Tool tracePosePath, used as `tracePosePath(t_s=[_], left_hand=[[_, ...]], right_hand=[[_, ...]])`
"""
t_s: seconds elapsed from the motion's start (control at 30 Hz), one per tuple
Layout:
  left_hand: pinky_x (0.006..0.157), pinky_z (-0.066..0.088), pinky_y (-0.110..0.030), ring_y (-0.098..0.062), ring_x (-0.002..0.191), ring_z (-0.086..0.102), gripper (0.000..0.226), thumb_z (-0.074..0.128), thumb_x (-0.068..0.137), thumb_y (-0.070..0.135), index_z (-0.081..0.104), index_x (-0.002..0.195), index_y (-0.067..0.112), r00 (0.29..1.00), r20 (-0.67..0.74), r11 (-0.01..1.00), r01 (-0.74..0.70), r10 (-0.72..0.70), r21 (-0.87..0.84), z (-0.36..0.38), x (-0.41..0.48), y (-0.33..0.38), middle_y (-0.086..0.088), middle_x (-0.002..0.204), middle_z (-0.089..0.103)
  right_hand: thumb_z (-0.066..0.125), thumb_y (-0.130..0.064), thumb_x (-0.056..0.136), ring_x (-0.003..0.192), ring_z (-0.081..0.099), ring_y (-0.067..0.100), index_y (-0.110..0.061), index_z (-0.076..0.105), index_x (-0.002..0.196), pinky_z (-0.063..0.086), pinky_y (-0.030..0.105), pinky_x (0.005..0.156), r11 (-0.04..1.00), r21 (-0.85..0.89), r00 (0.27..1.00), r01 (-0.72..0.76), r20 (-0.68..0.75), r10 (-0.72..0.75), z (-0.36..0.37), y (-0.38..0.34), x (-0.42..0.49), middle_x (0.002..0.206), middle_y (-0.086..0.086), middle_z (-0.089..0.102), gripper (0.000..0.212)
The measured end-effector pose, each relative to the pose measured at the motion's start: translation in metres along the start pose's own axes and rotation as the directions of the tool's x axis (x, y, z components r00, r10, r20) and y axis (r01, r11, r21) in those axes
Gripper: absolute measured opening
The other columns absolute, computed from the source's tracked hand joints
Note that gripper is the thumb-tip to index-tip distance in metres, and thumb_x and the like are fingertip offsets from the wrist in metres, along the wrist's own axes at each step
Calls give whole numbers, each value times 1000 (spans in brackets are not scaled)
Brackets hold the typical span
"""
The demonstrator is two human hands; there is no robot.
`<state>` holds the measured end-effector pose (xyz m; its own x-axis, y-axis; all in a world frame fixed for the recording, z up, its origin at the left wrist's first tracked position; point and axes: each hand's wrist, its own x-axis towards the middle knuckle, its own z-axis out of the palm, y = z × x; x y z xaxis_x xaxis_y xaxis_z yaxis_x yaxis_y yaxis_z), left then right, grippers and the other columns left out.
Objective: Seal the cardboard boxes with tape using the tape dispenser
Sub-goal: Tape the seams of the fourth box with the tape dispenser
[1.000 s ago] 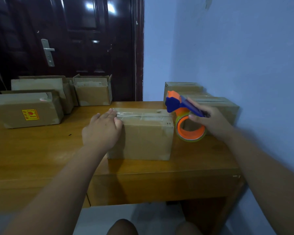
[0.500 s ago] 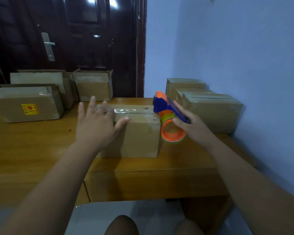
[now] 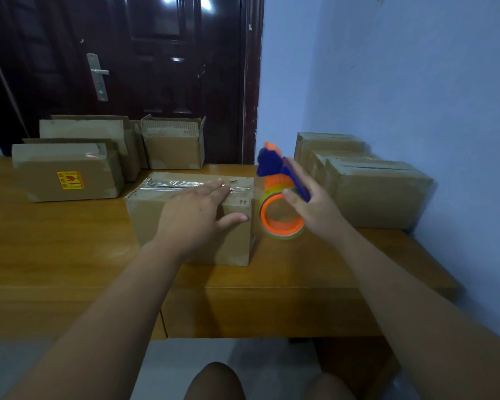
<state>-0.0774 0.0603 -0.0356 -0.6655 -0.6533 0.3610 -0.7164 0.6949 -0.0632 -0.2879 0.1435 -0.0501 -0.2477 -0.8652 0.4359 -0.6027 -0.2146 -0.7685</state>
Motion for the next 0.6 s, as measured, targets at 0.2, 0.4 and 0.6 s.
tracePosePath(t_s=[0.2,0.4,0.6], left_hand=[[106,34,-35,-17,139,30,92,14,70,76,26,147,28,998,54,1000,-17,18,-5,-2,3,-2,5,154,28],[106,35,-36,-17,138,33,92,14,70,76,28,147,27,999,44,1000,-26,26,1,-1,4,-3,6,153,30],[103,38,-37,-17,136,36,100,10,63,79,33,145,28,1000,12,999,-17,17,-31,-2,2,-2,6,151,34]], right_hand=[[54,-33,95,86,53,-6,-44,22,146,40,8,70,986,-167,1000,1,-11,-3,-21,4,-7,116,-20,51,62],[55,-44,90,93,55,7,-56,19,136,39,11,77,948,-317,997,29,71,-7,-50,16,-19,122,-14,50,60],[60,-41,89,97,51,-18,-58,24,134,40,3,79,986,-166,999,36,-10,-38,-61,13,-23,122,-35,44,60]])
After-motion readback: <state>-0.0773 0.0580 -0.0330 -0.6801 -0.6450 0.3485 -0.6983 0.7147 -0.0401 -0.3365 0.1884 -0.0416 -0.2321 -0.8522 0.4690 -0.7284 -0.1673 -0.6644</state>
